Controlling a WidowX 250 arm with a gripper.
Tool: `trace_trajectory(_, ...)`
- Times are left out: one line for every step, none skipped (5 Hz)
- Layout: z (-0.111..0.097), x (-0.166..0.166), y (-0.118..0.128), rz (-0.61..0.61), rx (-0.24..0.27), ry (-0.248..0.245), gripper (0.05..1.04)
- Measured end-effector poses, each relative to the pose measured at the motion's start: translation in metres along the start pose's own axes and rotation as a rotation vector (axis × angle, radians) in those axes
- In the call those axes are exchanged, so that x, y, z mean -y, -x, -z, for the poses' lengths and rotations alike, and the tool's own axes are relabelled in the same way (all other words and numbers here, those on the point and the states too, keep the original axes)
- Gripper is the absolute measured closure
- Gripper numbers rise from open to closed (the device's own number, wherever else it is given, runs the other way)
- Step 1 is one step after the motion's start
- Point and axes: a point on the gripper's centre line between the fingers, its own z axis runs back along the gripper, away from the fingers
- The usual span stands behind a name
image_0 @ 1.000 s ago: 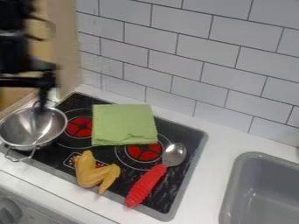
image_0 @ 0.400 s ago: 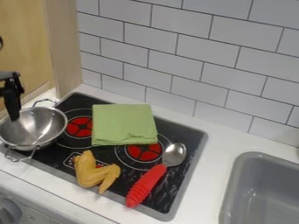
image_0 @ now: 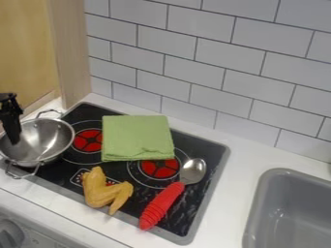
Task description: Moved the silver pot to the center of the burner
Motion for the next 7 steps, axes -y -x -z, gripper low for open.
trace_trajectory(0.011,0.001,-0.006,-0.047,-0.009,0.023,0.119)
trace_trajectory(0.013,0.002,-0.013,-0.063,-0.001,0.021,0.435)
trace_trajectory(0.015,0.007,-0.024,-0.074,0.010,0.058,0.704)
trace_trajectory(0.011,0.012,-0.025,-0.059,0.016,0.079,0.874)
trace_trajectory(-0.005,0.017,-0.012,-0.034,0.053,0.079,0.994)
trace_trajectory(-0.029,0.029,0.021,-0.004,0.073,0.116,1.020)
trace_trajectory(-0.048,0.040,0.030,0.021,0.120,0.151,1.021)
